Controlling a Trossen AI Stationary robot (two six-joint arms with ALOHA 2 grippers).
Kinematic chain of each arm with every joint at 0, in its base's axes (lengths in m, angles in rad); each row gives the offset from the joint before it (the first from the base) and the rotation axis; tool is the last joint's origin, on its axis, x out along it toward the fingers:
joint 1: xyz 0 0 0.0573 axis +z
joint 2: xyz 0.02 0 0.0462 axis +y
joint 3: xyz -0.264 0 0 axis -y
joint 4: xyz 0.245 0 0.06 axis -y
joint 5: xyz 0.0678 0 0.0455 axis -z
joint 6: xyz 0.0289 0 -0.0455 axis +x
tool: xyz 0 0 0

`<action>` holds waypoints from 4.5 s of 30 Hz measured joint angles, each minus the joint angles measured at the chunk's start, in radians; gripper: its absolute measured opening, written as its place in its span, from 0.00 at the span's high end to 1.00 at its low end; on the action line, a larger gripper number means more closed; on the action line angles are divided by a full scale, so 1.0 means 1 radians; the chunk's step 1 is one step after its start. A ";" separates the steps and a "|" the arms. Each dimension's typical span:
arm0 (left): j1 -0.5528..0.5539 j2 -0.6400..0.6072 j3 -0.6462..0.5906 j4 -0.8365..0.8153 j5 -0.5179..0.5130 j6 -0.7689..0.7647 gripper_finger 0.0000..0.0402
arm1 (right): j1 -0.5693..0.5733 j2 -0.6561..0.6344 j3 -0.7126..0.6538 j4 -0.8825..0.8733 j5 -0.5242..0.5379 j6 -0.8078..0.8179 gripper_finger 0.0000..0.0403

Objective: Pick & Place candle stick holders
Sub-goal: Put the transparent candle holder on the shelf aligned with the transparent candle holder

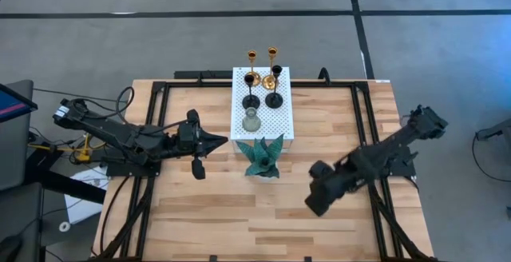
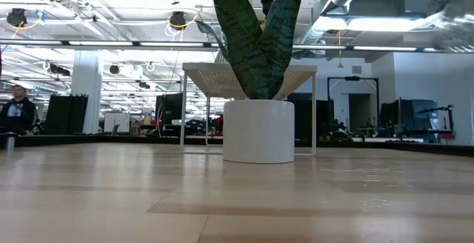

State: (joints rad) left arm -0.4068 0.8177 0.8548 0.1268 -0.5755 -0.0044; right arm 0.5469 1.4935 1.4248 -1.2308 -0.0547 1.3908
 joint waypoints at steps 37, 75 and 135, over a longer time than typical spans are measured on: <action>0.000 0.000 0.000 -0.020 0.000 0.000 0.97 | -0.695 0.079 0.509 -0.112 0.154 -0.744 0.97; 0.000 0.000 0.001 -0.035 0.000 -0.038 0.97 | -0.776 0.426 0.910 -0.340 0.006 -0.956 0.97; 0.000 0.000 0.001 -0.037 0.000 -0.038 0.97 | -0.772 0.424 0.696 -0.296 0.027 -1.035 0.97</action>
State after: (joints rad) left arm -0.4065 0.8181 0.8555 0.0898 -0.5755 -0.0424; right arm -0.2249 1.9179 2.1209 -1.5268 -0.0277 0.3557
